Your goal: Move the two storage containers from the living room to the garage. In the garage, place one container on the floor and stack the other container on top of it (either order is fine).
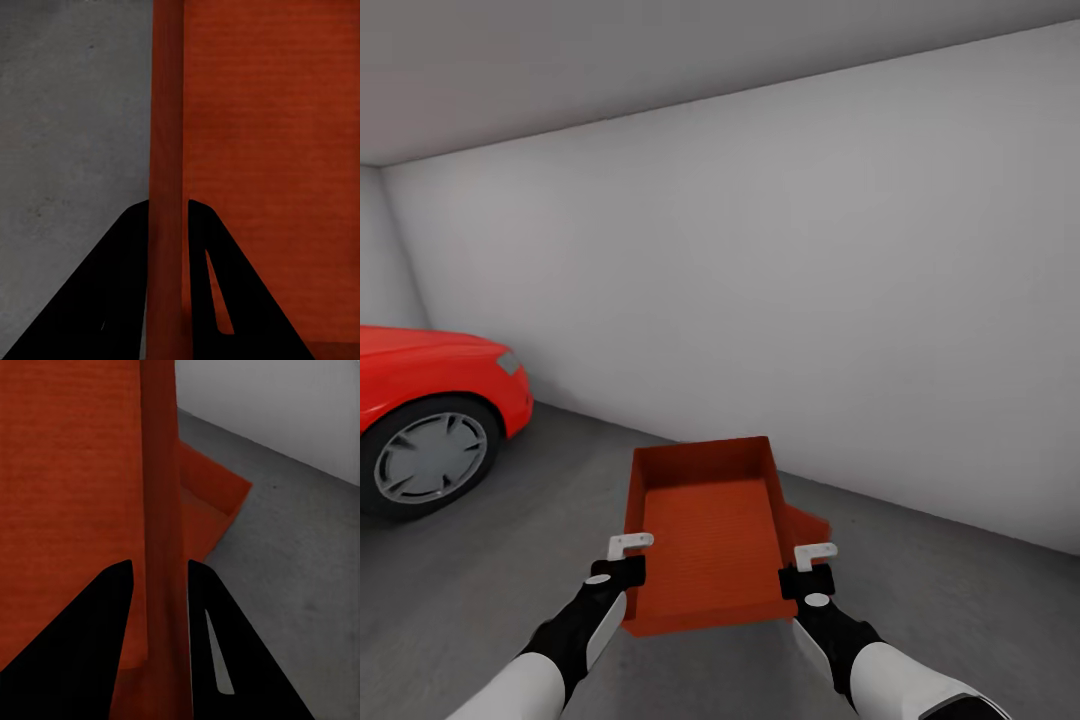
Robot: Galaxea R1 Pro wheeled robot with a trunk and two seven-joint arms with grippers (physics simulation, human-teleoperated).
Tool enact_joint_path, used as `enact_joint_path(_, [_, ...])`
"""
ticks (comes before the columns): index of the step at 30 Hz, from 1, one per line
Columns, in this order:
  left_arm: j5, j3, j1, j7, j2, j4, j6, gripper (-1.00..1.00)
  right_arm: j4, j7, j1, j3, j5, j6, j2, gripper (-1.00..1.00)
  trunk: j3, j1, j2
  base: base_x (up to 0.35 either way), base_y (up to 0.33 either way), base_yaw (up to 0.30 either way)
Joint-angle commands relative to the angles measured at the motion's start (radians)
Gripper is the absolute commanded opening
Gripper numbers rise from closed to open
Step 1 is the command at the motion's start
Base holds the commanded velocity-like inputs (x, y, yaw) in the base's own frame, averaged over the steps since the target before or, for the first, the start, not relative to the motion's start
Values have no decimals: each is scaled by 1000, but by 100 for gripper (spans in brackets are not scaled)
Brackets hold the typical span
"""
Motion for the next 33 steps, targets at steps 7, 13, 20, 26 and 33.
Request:
enact_joint_path(7, [47, 11, -1, 56, -18, -24, 7, -100, 3, 2, 0, -26, -14, -7, 39, -100, -2, 1, -1, 322, 82, -7])
enact_joint_path(13, [47, 11, -1, 56, -17, -24, 7, -100, 4, 2, 0, -26, -14, -8, 39, -100, -2, 1, -1, 322, 82, 0])
enact_joint_path(20, [47, 11, -1, 56, -18, -24, 7, -100, 4, 2, 0, -26, -15, -6, 39, -100, -2, 1, -1, 322, 82, 0])
enact_joint_path(26, [47, 11, -1, 56, -18, -24, 6, -100, 4, 1, 0, -26, -16, -8, 39, -100, -2, 1, -1, 322, 82, -157])
enact_joint_path(33, [47, 11, 0, 56, -18, -25, 6, -100, 4, 1, 0, -26, -16, -8, 39, -100, -2, 1, -1, 322, 82, -278])
